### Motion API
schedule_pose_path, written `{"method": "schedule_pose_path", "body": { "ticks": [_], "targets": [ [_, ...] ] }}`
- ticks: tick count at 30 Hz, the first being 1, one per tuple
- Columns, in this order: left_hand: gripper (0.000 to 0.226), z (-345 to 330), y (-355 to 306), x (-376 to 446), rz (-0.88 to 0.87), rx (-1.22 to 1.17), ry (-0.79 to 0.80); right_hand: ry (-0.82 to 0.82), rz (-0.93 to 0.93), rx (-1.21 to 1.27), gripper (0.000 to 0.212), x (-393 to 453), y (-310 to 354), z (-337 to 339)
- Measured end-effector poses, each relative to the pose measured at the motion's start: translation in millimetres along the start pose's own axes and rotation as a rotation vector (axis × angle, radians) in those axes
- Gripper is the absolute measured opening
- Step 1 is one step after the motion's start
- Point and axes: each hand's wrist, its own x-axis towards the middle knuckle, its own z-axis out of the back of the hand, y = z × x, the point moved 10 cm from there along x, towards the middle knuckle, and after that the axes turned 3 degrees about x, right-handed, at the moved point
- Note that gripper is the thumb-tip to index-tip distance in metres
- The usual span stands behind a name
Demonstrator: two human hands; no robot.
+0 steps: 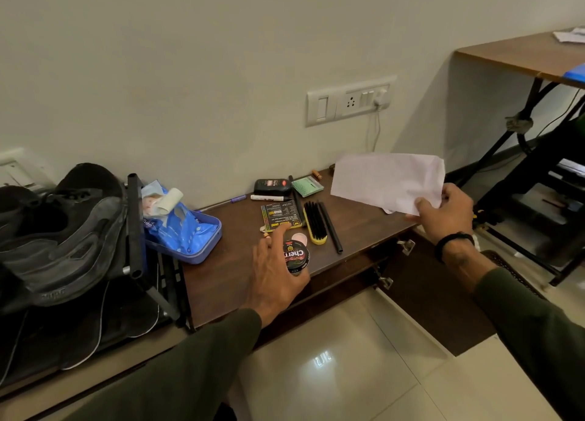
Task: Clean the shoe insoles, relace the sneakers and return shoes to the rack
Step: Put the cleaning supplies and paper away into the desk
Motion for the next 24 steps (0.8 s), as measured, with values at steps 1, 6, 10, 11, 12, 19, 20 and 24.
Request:
{"method": "schedule_pose_path", "body": {
  "ticks": [1, 6, 10, 11, 12, 19, 20, 24],
  "targets": [
    [0.098, 0, -2, -3, -0.016, -0.001, 0.001, -0.015, -0.030, 0.050, 0.043, -2, -7, 7],
    [0.087, -9, -6, -28, -0.084, -0.014, 0.057, -0.068, -0.356, 0.542, 0.050, -24, -57, 33],
    [0.070, -17, -11, -61, -0.124, 0.045, 0.082, -0.069, -0.589, 0.840, 0.042, -66, -98, 47],
    [0.065, -21, -11, -72, -0.140, 0.095, 0.094, -0.050, -0.641, 0.846, 0.038, -85, -113, 51],
    [0.061, -26, -10, -82, -0.150, 0.135, 0.110, -0.026, -0.690, 0.846, 0.034, -106, -127, 55],
    [0.047, -68, 46, -123, -0.036, 0.356, 0.326, 0.054, -0.998, 0.830, 0.019, -232, -227, 68],
    [0.049, -72, 54, -124, -0.018, 0.378, 0.335, 0.042, -1.045, 0.838, 0.018, -245, -239, 66],
    [0.040, -78, 83, -118, 0.099, 0.389, 0.334, 0.022, -1.171, 0.791, 0.018, -279, -279, 43]
  ]
}}
